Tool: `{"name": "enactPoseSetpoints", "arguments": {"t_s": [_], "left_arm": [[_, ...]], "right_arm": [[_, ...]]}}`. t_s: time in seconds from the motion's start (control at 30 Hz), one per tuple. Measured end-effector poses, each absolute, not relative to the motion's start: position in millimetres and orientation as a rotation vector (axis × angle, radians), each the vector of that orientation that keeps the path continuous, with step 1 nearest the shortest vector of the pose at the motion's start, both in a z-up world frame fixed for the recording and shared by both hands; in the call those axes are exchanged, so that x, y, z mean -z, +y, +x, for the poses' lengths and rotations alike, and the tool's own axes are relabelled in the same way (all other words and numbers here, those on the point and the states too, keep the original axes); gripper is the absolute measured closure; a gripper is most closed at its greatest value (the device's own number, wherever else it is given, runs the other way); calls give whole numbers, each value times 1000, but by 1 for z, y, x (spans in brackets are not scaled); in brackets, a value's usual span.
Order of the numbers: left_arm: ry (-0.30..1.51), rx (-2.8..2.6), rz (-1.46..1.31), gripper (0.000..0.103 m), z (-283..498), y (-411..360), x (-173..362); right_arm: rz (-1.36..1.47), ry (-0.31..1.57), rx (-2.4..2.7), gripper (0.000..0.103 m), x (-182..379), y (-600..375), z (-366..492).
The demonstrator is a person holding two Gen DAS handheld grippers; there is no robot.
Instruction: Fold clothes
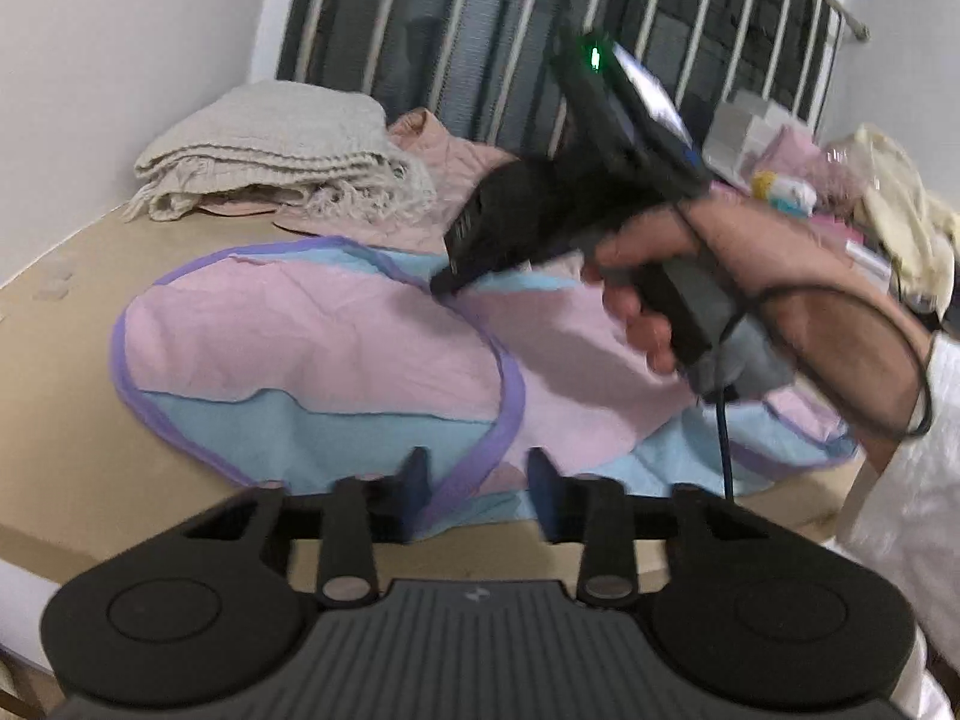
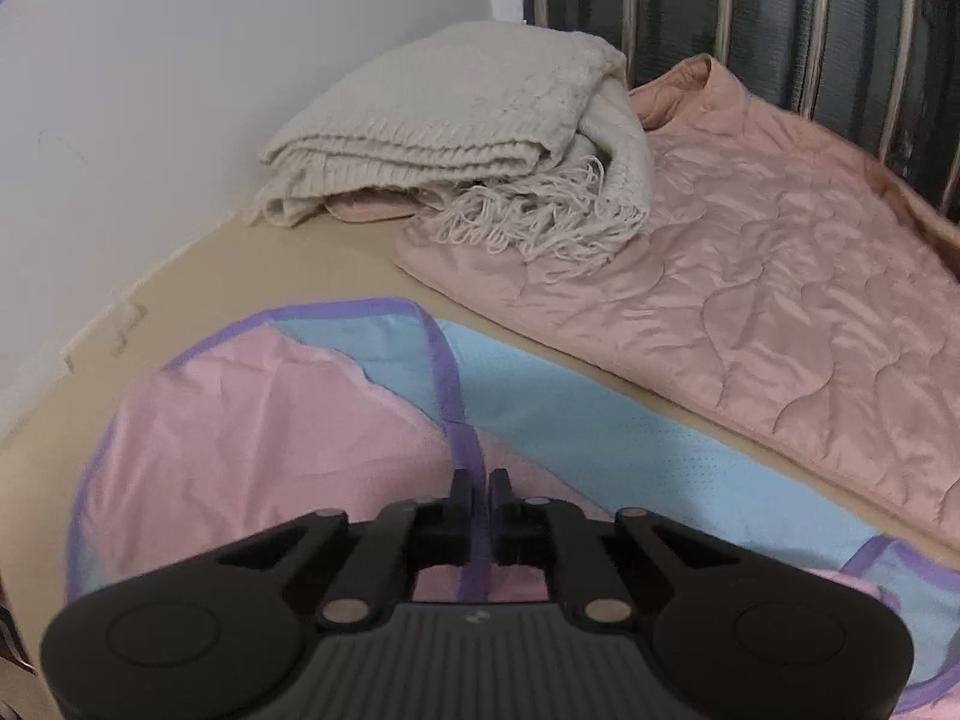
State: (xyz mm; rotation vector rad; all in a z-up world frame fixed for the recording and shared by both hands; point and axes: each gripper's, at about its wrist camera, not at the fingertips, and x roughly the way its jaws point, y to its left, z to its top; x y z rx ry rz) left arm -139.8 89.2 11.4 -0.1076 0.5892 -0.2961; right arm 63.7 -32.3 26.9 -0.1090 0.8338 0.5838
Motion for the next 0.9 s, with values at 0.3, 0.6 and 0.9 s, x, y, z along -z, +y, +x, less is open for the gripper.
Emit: {"name": "enactPoseSetpoints", "arguments": {"t_s": [0.3,0.6,0.9], "left_arm": [[547,246,-243,101,-150,117,-14],[582,160,-283,97,-158,137,-7],[584,171,-318,53,-151,162,-14]], "right_arm": [[102,780,-685,102,-65,-40,70],[111,877,-666,94,-44,-2,87],[-12,757,-604,60,-53,-112,-6]]}}
